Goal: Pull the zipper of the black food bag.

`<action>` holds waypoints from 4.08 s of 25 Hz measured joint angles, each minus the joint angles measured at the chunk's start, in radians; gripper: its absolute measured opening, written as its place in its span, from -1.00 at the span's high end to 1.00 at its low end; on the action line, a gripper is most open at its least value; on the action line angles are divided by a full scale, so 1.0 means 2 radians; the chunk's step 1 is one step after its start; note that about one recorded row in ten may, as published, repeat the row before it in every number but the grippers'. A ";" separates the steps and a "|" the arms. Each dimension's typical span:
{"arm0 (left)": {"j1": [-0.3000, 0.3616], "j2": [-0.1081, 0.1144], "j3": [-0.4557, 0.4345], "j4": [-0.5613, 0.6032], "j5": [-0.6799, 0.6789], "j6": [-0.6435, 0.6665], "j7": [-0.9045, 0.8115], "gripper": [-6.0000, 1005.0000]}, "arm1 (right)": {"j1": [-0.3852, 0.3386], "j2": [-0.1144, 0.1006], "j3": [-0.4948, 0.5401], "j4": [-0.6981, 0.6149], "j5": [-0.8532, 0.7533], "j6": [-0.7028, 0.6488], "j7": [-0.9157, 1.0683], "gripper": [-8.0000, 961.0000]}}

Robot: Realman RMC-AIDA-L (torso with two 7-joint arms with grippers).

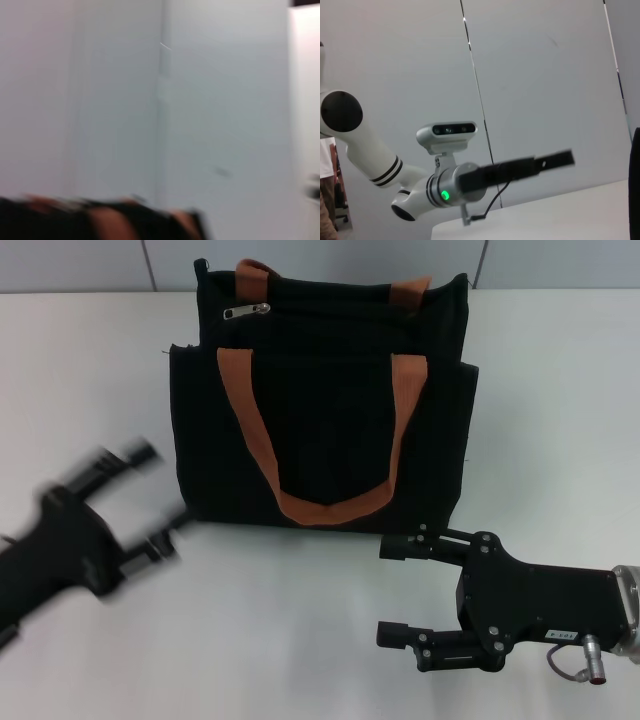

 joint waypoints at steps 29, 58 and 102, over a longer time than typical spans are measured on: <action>-0.139 0.008 0.012 0.189 0.107 -0.187 -0.219 -0.61 | 0.003 0.001 0.007 0.040 0.006 0.009 -0.035 -0.72; -0.117 0.004 -0.043 0.227 0.137 -0.222 -0.222 -0.61 | 0.015 0.002 0.007 0.054 0.016 0.026 -0.040 -0.72; -0.143 -0.002 0.034 0.187 0.091 -0.263 -0.205 -0.57 | 0.033 0.002 0.007 0.074 0.027 0.036 -0.061 -0.72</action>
